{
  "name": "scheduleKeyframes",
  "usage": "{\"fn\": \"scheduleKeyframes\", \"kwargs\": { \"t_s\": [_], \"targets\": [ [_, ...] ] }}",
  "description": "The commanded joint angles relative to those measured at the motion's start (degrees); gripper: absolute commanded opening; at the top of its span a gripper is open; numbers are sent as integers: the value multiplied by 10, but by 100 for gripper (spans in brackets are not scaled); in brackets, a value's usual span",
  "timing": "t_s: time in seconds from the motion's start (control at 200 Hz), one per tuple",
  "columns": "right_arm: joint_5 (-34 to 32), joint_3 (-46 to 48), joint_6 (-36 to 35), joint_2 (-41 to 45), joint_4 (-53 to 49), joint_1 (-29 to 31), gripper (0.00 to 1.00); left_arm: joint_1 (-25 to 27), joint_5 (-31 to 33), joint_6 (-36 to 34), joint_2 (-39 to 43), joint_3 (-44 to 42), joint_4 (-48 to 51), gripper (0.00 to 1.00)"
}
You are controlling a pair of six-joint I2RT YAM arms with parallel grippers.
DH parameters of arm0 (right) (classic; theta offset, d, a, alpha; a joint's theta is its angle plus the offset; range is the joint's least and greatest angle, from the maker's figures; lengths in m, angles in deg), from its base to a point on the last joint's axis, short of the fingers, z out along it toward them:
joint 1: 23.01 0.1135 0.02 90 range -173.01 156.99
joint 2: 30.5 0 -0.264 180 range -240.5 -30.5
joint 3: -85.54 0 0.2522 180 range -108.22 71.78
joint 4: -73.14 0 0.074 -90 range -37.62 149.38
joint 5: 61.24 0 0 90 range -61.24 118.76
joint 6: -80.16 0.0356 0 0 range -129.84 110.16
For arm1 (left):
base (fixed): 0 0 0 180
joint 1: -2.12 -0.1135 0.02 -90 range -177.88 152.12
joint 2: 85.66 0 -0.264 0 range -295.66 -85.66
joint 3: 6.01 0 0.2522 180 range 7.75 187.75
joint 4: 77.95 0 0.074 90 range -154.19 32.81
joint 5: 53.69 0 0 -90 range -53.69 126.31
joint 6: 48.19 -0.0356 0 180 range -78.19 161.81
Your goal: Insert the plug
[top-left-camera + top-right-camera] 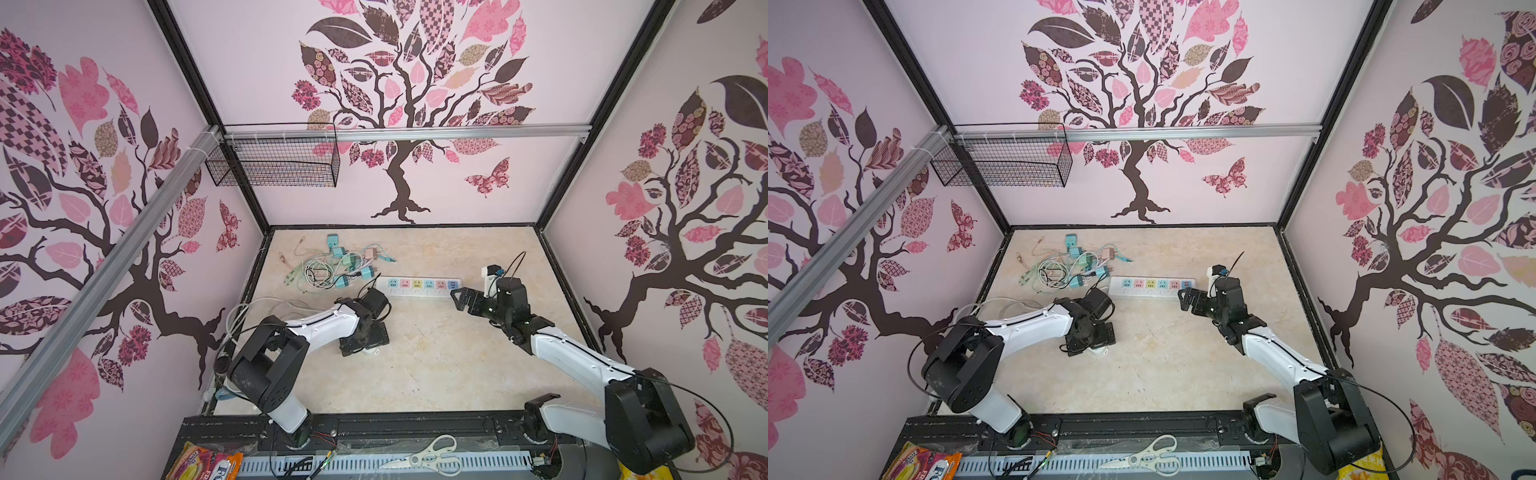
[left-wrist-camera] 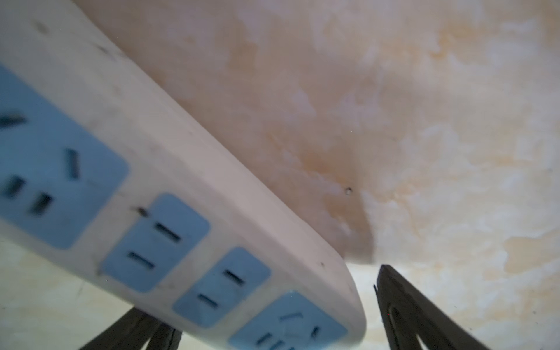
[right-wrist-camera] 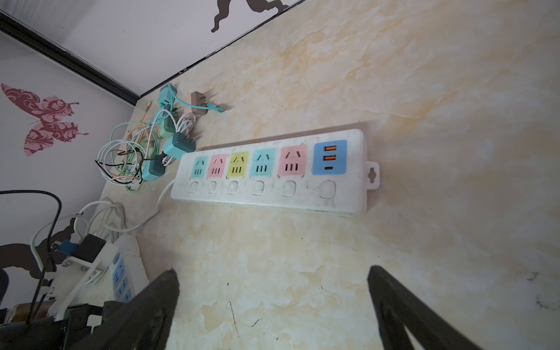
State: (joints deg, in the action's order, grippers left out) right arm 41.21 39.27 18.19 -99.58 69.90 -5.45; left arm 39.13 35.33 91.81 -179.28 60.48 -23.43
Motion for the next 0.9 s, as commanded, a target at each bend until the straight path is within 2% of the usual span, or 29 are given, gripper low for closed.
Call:
{"fn": "scheduleKeyframes", "kwargs": {
  "t_s": [0.0, 0.1, 0.26, 0.435, 0.675, 0.8, 0.89],
  "targets": [
    [26, -3, -18, -12, 15, 2, 100, 11, -63, 11, -30, 16, -29, 97],
    [49, -3, -33, -21, 30, 12, 100, 15, -41, 6, -21, 32, -16, 97],
    [79, -10, -57, -48, 59, 39, 100, 14, 48, 12, 62, 40, 13, 98],
    [38, -33, -176, -85, 56, 147, 100, -13, 174, 17, 178, 40, 60, 98],
    [13, -84, -341, -177, 60, 310, 100, -149, 192, -8, 291, 0, 82, 98],
    [14, -131, -366, -236, 50, 344, 100, -184, 198, -9, 327, -16, 91, 98],
    [7, -168, -374, -276, 37, 361, 100, -197, 214, 15, 346, -28, 105, 98]
  ]
}}
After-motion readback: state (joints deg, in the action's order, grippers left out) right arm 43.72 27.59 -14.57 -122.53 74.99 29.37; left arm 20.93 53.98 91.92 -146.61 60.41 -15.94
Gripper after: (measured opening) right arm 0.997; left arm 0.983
